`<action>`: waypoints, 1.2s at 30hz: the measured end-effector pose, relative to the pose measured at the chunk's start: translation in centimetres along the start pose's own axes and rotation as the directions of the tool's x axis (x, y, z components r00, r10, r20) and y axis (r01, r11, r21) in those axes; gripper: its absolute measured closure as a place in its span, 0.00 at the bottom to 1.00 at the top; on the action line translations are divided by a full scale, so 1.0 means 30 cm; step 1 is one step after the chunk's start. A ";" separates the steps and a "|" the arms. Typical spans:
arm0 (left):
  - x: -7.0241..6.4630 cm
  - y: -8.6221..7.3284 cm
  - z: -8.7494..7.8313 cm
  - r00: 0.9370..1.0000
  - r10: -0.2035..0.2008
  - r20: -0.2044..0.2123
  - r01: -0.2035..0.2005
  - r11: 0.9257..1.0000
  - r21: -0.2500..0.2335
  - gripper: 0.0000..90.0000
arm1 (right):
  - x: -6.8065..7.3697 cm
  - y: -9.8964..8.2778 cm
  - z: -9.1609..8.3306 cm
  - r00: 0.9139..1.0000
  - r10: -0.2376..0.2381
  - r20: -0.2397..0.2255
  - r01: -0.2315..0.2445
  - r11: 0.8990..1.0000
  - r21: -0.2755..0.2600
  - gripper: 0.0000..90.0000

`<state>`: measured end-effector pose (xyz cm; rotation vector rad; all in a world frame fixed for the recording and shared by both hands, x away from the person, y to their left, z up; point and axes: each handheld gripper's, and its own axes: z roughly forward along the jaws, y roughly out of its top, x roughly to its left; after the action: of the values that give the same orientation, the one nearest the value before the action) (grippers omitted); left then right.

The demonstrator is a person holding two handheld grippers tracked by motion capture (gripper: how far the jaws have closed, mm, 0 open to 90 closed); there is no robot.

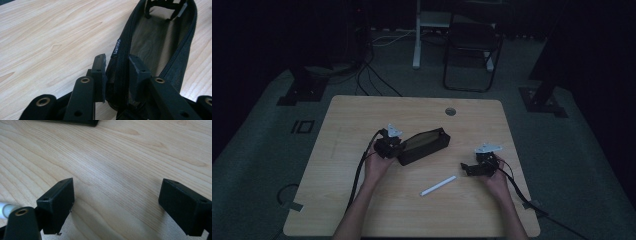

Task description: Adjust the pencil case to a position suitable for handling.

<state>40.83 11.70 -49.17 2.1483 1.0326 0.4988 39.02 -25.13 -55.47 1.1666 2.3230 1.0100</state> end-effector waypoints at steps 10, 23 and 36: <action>-0.018 -0.006 -0.008 0.999 0.033 0.022 -0.032 0.999 -0.004 0.83 | 0.000 0.000 0.000 1.000 0.000 0.000 0.000 1.000 0.000 0.15; -0.051 -0.008 -0.015 0.993 0.098 0.065 -0.097 0.995 -0.009 0.84 | 0.000 0.000 0.000 1.000 0.000 0.000 0.000 1.000 0.000 0.15; -0.097 -0.015 -0.025 0.981 0.162 0.105 -0.161 0.987 -0.016 0.85 | 0.000 0.000 0.000 1.000 0.000 0.000 0.000 1.000 0.000 0.15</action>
<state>38.36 9.91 -49.10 2.2380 0.8014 0.4576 39.02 -25.13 -55.46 1.1671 2.3230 1.0096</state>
